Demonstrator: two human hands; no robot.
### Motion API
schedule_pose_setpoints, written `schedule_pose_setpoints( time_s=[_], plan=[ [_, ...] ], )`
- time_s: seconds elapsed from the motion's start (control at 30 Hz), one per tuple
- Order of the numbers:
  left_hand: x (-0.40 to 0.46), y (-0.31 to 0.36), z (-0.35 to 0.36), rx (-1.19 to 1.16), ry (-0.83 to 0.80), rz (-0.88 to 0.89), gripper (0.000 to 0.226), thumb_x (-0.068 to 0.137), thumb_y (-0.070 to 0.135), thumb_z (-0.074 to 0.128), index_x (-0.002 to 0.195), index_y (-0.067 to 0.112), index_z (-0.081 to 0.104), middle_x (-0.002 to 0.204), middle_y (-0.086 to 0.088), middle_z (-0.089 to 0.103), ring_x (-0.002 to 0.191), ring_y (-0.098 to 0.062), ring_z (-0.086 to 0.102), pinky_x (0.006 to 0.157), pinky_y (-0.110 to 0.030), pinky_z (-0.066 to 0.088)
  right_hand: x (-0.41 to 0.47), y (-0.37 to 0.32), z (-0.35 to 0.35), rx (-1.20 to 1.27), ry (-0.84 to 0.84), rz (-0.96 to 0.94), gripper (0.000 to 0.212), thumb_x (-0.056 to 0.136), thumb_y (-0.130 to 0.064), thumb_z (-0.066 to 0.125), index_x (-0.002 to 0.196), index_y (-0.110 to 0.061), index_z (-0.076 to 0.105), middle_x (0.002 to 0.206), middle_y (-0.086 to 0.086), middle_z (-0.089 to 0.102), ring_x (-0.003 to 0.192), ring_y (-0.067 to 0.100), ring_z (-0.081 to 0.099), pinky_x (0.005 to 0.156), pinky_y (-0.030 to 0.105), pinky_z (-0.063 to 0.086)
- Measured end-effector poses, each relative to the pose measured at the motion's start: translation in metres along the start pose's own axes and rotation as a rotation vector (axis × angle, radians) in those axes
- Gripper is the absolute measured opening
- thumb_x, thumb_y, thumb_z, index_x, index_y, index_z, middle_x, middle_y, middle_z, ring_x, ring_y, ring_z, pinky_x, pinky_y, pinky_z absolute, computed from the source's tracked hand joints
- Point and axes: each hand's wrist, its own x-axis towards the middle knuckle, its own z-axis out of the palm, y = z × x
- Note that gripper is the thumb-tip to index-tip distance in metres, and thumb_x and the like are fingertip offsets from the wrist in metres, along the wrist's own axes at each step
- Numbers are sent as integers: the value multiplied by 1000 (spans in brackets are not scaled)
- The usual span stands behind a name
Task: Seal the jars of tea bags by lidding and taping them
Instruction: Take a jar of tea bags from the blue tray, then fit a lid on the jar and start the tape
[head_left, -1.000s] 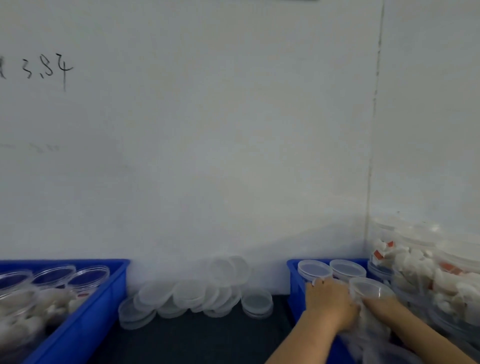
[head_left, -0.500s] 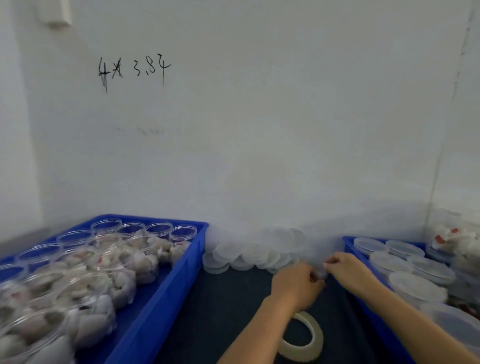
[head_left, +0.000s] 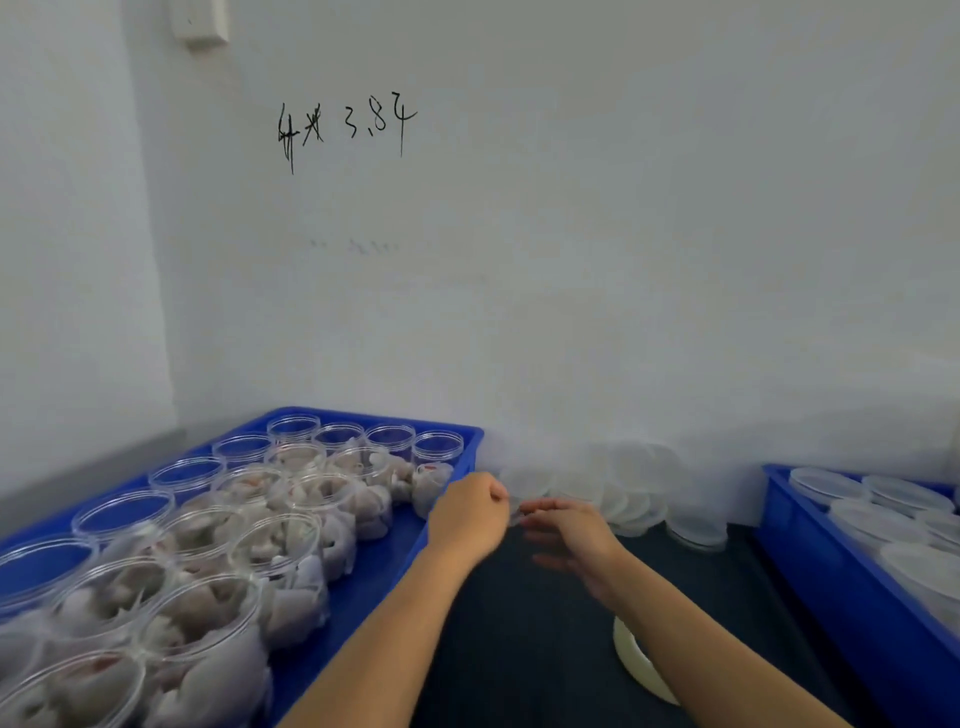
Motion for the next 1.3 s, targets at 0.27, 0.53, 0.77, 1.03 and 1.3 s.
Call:
schedule_pose_setpoints(
  time_s=[0.27,0.53,0.77,1.03,1.3],
  plan=[
    [61,-52,-34,36,20,-124,18,95,8,45,98,19,58,100,-2,60,89,-17,57,85,-35,46,58,-32,51,-24,12,-64,23,98,-3,41,106,-8,63,120,14,63,104,25,59,82,35,52],
    [114,-86,-20,121,-39,-114,47,95,11,54,140,23,45,145,-12,39,120,-27,53,99,-36,45,122,-41,72,-383,-47,-243,38,91,5,41,123,-3,61,116,7,62,103,21,57,81,25,47],
    [139,-100,6,220,-54,-134,47,96,13,46,141,25,43,141,-15,34,114,-30,55,95,-38,44,165,-31,83,-770,-40,-299,44,91,-6,45,132,-20,56,138,5,51,127,27,43,111,40,30],
    [139,-112,14,104,115,-60,2,94,17,59,94,18,60,114,-8,60,82,-9,53,74,-25,39,172,-20,89,-930,53,-351,26,95,-19,47,118,-26,57,138,2,44,124,29,38,103,46,29],
    [123,-68,-28,-102,396,77,13,96,14,58,84,19,57,136,-14,45,83,-10,55,72,-20,38,132,-56,75,-693,27,-660,36,93,-16,56,126,-24,44,139,0,41,121,27,43,102,43,37]
  ],
)
